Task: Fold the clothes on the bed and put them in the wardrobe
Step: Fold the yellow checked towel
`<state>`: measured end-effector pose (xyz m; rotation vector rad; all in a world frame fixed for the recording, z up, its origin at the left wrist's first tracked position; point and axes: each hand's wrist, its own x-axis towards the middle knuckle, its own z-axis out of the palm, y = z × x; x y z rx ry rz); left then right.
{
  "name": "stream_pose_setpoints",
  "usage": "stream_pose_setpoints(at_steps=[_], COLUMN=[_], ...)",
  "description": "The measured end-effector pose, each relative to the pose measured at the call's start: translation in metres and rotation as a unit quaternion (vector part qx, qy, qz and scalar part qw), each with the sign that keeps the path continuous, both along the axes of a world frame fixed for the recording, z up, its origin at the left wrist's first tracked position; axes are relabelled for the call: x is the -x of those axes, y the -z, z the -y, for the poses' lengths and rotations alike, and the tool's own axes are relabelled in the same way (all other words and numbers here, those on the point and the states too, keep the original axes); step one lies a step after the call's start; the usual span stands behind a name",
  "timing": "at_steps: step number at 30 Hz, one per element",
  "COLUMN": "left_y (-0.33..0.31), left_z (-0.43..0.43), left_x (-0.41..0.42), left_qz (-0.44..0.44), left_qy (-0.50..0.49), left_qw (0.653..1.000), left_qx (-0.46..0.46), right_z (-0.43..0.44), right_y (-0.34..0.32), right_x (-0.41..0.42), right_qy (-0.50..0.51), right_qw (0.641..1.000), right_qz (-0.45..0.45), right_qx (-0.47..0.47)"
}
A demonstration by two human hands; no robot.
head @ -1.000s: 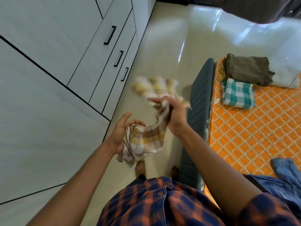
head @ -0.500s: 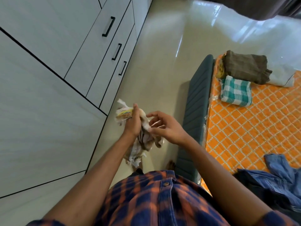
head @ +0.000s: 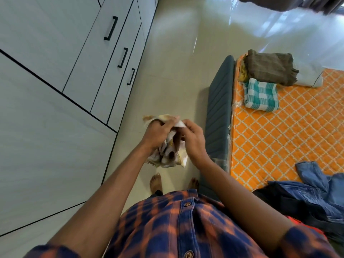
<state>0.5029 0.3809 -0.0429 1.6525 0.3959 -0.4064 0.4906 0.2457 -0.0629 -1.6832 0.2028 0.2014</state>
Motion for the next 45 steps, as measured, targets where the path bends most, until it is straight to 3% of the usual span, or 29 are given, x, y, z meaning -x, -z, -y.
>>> stream_pose_setpoints(at_steps=[2,5,6,10,15,17,24,26,29,31,35,38,42,45], left_y=[-0.007,-0.006,-0.006,-0.013,-0.012,-0.009,-0.011,-0.013,-0.014,-0.011,-0.001,0.01,0.04,0.063], left_z=[-0.001,-0.006,-0.007,-0.006,-0.005,-0.007,-0.017,-0.021,-0.022,-0.027,-0.046,-0.062,-0.082,-0.087], left_x=[-0.002,-0.001,-0.001,0.002,0.0,-0.002,0.003,0.001,-0.001,-0.003,0.0,0.005,0.011,0.014], left_qz=[0.054,0.048,0.037,0.019,0.049,0.047,0.044,0.055,0.072,0.086,0.122,0.149,0.164,0.052], left_qy=[0.052,0.12,0.134,0.175,0.149,0.136,0.178,0.182,0.23,0.267,0.329,0.269,0.079,-0.16], left_qw=[0.997,0.99,0.987,0.977,0.978,0.979,0.971,0.974,0.97,0.959,0.912,0.895,0.899,0.932], left_qx=[0.021,0.061,0.075,0.123,0.135,0.146,0.154,0.125,0.028,-0.048,-0.214,-0.324,-0.398,-0.32], right_z=[0.004,0.014,0.017,0.024,0.021,0.019,0.024,0.029,0.034,0.035,0.044,0.052,0.05,0.049], right_y=[-0.008,-0.012,-0.012,-0.01,-0.002,0.0,0.008,0.009,0.005,0.004,0.008,0.011,0.011,0.012], right_x=[-0.007,-0.022,-0.026,-0.028,-0.023,-0.015,0.003,0.002,0.0,-0.002,-0.006,-0.004,0.0,0.003], right_qy=[0.111,0.217,0.209,0.083,-0.009,-0.028,-0.131,-0.186,-0.278,-0.274,-0.205,-0.226,-0.212,-0.22], right_qw=[0.983,0.917,0.918,0.984,0.978,0.972,0.947,0.942,0.952,0.959,0.974,0.965,0.953,0.948], right_qz=[-0.099,-0.204,-0.21,-0.148,-0.207,-0.23,-0.176,-0.173,-0.108,-0.074,-0.087,-0.119,-0.154,-0.156], right_qx=[-0.108,-0.264,-0.265,-0.061,-0.022,-0.048,-0.233,-0.22,-0.076,-0.009,-0.031,-0.066,-0.152,-0.17])
